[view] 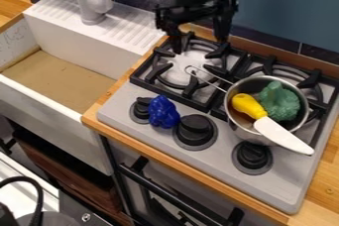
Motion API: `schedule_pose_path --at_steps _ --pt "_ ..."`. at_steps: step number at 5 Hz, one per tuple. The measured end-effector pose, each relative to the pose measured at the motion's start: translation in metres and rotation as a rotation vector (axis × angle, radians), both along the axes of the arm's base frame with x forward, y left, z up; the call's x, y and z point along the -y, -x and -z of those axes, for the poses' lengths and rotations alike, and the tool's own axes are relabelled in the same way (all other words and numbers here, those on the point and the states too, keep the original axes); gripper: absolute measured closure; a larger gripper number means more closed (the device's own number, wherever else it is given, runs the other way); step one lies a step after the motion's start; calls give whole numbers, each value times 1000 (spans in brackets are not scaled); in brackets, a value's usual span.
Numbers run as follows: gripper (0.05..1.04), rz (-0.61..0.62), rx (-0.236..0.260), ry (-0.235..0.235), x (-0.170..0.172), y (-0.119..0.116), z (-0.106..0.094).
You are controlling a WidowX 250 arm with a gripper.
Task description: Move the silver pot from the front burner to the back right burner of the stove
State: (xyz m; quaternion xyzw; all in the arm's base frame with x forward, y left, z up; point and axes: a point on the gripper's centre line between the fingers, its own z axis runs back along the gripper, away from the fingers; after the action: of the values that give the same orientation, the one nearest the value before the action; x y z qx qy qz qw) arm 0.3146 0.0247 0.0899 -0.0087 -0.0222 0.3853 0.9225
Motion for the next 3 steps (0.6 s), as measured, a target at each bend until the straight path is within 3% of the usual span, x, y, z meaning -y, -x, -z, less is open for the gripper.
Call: schedule_pose_path --at_steps 3 --pt "83 132 43 18 49 32 24"
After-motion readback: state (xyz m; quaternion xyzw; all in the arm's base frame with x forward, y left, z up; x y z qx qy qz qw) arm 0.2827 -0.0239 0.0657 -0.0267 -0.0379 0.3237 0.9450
